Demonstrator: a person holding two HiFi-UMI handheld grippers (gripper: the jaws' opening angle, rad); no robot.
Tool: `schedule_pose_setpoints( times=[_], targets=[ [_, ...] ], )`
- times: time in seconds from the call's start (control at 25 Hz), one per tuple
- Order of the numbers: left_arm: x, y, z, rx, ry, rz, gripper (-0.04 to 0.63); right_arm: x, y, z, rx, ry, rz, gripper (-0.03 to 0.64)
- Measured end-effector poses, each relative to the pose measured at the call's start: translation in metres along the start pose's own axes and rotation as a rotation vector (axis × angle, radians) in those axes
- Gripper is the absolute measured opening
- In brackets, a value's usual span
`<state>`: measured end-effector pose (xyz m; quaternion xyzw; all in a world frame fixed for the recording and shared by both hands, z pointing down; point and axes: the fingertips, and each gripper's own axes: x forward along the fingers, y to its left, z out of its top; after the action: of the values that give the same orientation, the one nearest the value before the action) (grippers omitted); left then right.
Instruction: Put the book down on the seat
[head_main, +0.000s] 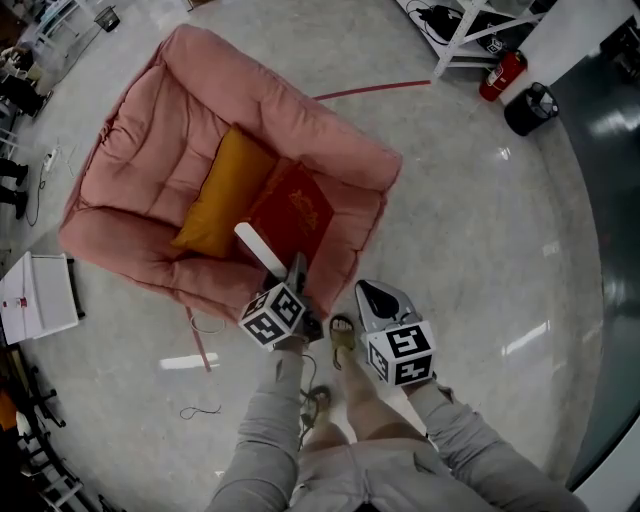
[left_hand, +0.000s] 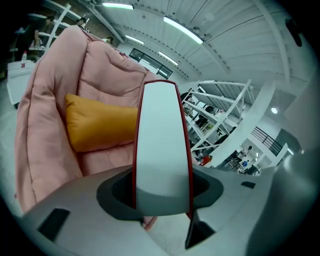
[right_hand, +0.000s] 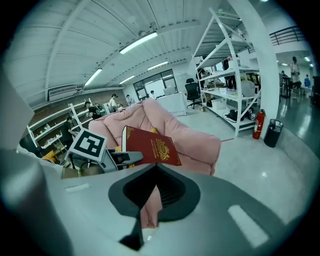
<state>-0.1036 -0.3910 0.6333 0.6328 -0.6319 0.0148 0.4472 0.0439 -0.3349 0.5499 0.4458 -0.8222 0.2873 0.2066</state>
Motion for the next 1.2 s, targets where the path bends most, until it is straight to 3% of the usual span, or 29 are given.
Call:
schedule_pose_setpoints(
  times=[0.48,0.68,0.8,0.96,1.2],
  targets=[
    [0.06,0.013,-0.019,0.011,0.069,0.056,0.245,0.025,-0.029,-0.007,0.03,0.027,-0.011,0.0],
    [0.07,0.017,-0.013,0.044,0.059,0.075,0.245,0.03,-0.033,-0.007,0.038,0.032,-0.012,0.0],
    [0.07,0.02,-0.005,0.083,0.047,0.104,0.254,0.032,-0.032,-0.005,0.038,0.032,-0.008,0.0],
    [0.062,0.024,0.01,0.195,0.01,0.153,0.311,0.033,-0.024,-0.002,0.033,0.031,0.007,0.0],
    [0.043,0.036,0.027,0.212,-0.015,0.185,0.325,0.034,-0.009,0.006,0.021,0.018,0.029,0.0]
  ],
)
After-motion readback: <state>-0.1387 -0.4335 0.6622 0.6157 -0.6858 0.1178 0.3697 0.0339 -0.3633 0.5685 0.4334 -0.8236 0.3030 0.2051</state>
